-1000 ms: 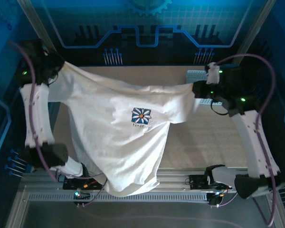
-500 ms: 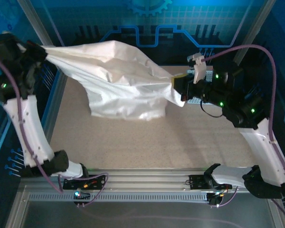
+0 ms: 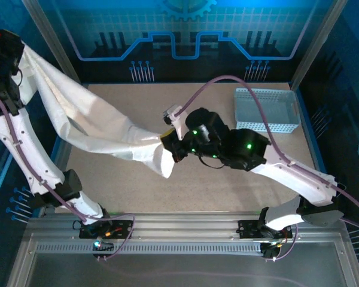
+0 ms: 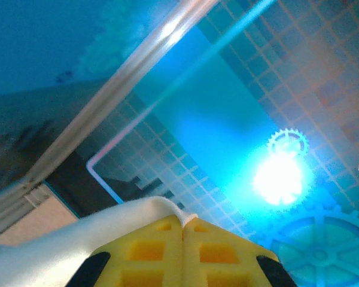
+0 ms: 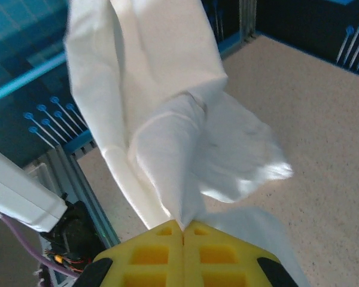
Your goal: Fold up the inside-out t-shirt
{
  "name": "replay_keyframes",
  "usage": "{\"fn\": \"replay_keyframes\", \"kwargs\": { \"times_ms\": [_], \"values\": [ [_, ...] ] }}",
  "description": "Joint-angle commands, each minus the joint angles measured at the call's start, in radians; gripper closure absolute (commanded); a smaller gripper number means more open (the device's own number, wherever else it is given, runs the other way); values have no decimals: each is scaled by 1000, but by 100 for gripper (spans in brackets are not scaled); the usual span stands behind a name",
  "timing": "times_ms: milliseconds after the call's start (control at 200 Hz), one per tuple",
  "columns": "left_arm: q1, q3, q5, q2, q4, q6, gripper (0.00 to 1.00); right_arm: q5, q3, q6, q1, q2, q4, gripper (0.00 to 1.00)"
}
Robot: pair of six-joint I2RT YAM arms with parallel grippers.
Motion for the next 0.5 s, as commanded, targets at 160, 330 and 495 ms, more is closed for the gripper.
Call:
{"fn": "replay_keyframes", "kwargs": {
  "times_ms": [160, 330, 495],
  "values": [
    [-417, -51, 39, 129, 34, 156, 100, 207, -448, 345, -108, -254, -1, 100],
    [-647, -83, -62, 306, -16, 227, 100, 126, -794, 518, -203, -465, 16, 100],
    [-676, -290, -112, 248, 111, 179, 100, 73, -825, 452, -347, -605, -34, 100]
  ]
}}
